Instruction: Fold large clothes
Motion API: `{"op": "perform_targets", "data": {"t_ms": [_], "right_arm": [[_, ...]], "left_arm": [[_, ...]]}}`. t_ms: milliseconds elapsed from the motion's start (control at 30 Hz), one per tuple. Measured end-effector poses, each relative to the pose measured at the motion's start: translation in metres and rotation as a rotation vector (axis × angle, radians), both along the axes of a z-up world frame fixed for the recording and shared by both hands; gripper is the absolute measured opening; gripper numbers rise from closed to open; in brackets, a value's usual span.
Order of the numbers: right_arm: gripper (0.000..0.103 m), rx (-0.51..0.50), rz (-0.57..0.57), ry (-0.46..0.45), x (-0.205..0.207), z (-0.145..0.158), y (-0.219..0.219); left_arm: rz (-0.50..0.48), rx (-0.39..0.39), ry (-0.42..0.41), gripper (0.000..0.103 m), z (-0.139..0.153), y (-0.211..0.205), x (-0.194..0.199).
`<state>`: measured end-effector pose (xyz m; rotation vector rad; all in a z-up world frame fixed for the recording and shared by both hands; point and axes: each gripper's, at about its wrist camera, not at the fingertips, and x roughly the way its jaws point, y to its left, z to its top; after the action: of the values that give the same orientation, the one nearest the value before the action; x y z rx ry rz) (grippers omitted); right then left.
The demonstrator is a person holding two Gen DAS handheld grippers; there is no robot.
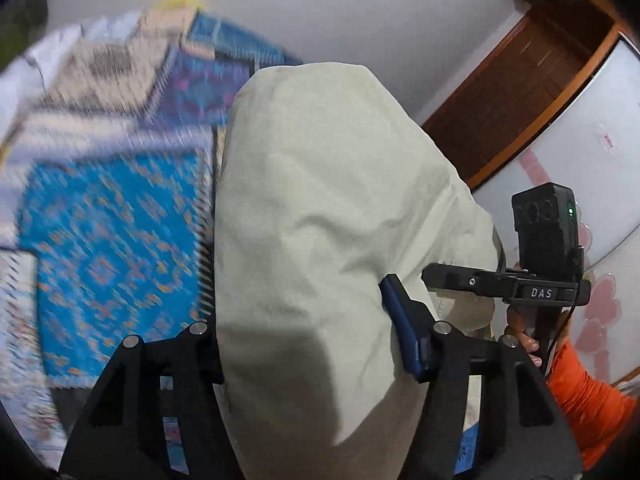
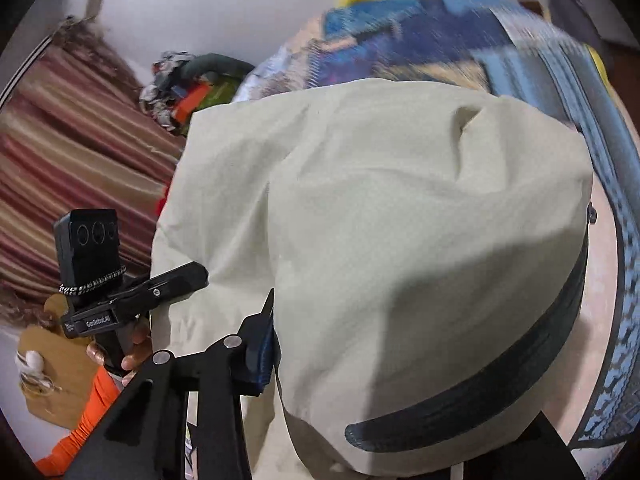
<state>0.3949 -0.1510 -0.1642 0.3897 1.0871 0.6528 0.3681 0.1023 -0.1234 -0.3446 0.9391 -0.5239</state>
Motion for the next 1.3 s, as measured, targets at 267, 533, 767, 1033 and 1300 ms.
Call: {"op": "perform_targets", "data": {"t_ms": [267, 533, 767, 1033, 1300], "right_arm": [[0.037, 0.011, 0.086, -0.092, 0.007, 0.051, 0.081], [0.037, -0.076, 0.208, 0.018, 0.026, -0.005, 0.188], [0.036, -0.225, 0.296, 0.055, 0.034, -0.082, 0.24], [0.09, -0.473, 0.284, -0.129, 0.02, -0.084, 0.217], [0.09, -0.421, 0.225, -0.246, -0.026, -0.013, 0.175]], "left_arm": [[0.138, 0.023, -0.077, 0.062, 0.04, 0.078, -0.03], [0.285, -0.054, 0.129, 0.062, -0.042, 0.17, -0.047], [0.332, -0.081, 0.244, 0.067, -0.127, 0.219, -0.06], [0.347, 0.185, 0.136, 0.077, -0.103, 0.189, -0.082], [0.418, 0.38, 0.028, 0.077, -0.06, 0.176, -0.111]]}}
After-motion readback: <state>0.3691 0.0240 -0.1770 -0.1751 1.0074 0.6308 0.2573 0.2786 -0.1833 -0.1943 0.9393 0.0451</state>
